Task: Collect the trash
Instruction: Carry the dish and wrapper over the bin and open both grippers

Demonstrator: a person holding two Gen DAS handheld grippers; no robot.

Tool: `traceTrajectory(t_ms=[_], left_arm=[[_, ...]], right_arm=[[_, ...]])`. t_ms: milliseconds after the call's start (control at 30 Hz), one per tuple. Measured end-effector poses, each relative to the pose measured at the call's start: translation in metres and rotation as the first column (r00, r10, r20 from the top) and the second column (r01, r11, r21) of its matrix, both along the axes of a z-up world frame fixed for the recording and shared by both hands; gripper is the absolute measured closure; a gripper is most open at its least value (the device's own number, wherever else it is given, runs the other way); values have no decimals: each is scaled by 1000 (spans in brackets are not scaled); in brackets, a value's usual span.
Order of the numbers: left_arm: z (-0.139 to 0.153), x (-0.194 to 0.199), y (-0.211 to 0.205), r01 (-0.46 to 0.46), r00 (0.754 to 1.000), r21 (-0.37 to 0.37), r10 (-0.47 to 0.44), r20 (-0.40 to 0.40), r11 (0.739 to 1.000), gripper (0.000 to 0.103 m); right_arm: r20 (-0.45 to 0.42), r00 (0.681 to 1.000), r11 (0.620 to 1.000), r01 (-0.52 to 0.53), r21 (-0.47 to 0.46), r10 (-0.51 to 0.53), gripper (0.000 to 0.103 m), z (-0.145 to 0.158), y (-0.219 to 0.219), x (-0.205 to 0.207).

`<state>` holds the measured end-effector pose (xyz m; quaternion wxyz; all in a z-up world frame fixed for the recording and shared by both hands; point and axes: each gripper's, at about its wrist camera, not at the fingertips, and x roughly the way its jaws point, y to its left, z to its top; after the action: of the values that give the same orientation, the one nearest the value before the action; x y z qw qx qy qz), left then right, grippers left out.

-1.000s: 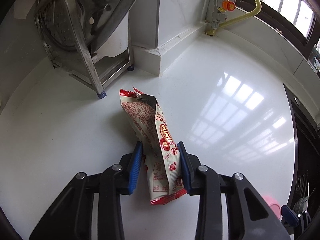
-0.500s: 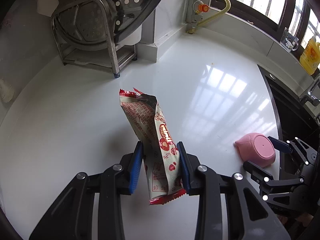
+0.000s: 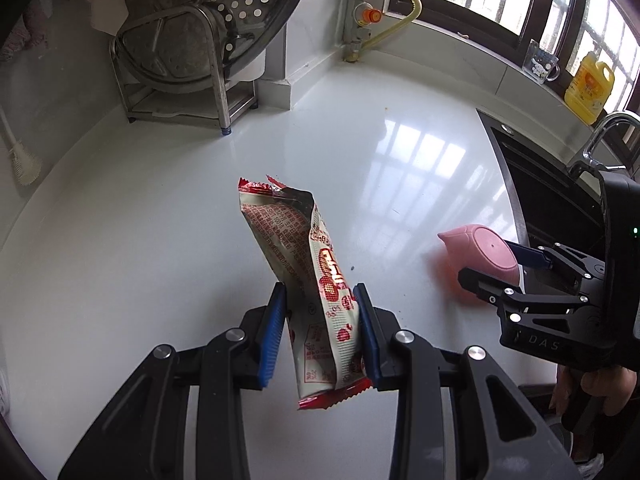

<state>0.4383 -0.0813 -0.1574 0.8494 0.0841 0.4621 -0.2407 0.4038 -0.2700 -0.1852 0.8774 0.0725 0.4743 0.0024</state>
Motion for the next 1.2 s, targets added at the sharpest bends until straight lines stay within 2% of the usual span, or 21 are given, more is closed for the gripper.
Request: traceTrajectory(t_ms=[167,400,667,933,1067,1200], left_arm=[[12,-29,9,24,1000,8,-24,17,1000,70],[37,-86,7,23,999,8,-23,38,1000,70],[59,-185,-14,52,998,-10,-52,24,999,70],[42,-291,-38,82,995,-10,-83,-63,997,70],[23,-335,-54,115,989,19,-113,-97,993,70],[2,-366,-70,134,983,49,-126,-136,990,69]], right_arm=[[26,999,999,20,34,-20,36,17,4,-35],[64,997,998,29,51,-33,36,47,8,-107],[38,995,993,89,78,-92,36,64,-2,-223],[-65,985,982,166,92,-161,36,47,-31,-339],[-120,975,976,197,89,-186,36,31,-42,-375],[-169,966,974,211,87,-194,36,11,-45,-393]])
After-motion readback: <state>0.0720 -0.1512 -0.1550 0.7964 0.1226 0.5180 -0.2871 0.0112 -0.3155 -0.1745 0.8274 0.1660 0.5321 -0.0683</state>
